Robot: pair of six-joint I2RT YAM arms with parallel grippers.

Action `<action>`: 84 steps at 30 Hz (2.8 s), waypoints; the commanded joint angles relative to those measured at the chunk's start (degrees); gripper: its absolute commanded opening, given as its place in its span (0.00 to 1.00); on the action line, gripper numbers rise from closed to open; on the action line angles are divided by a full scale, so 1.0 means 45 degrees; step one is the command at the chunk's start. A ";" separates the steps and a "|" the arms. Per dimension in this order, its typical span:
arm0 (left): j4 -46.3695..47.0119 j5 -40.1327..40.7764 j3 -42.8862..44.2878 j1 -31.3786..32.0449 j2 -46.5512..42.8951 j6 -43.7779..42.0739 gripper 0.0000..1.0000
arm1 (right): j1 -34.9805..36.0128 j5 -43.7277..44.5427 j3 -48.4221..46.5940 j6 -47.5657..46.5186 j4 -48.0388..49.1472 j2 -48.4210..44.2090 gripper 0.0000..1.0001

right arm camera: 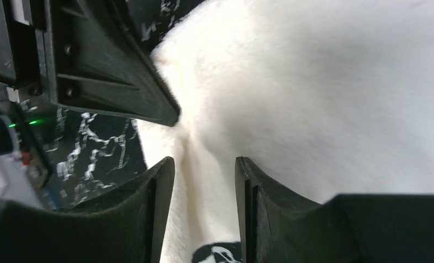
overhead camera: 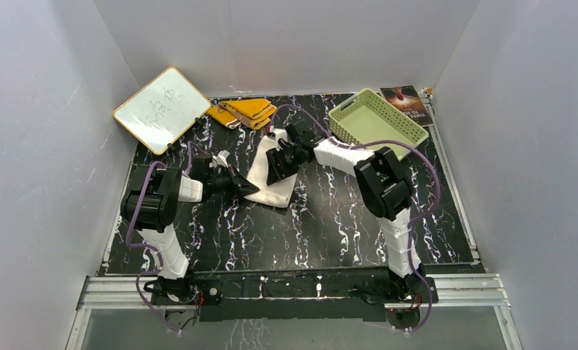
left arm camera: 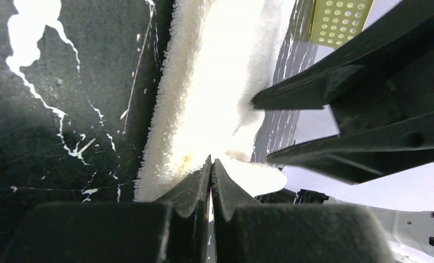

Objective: Roll the towels
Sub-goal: Roll the towel at the center of the board.

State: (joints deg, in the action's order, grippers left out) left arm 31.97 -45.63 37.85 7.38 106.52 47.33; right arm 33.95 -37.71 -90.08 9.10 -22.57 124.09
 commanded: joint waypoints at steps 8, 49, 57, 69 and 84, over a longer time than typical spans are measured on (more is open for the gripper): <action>-0.2576 0.2337 0.0072 0.0228 0.0306 -0.1795 0.00 | 0.0413 -0.1707 -0.1208 -0.2034 -0.1096 -0.1029 0.00; -0.4690 0.3202 0.0861 0.0236 0.0446 -0.3076 0.00 | 0.4498 1.0016 0.5880 -0.7155 0.4038 -0.7106 0.59; -0.4759 0.2826 0.0975 0.0236 0.0659 -0.3076 0.00 | 0.5276 1.0219 0.5067 -0.9198 0.4330 -0.4642 0.58; -0.4838 0.2606 0.1140 0.0234 0.0962 -0.3125 0.00 | 0.5306 0.9143 0.4642 -0.9283 0.4399 -0.3277 0.55; -0.5233 0.2590 0.1361 0.0236 0.0985 -0.3307 0.00 | 0.4979 1.0083 0.4146 -0.9104 0.3870 -0.2052 0.25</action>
State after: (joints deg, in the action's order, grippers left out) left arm 17.06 -45.84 45.50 8.51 107.48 37.32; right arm 57.36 4.82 -69.71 -32.62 -4.40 112.75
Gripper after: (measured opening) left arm 0.007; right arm 0.319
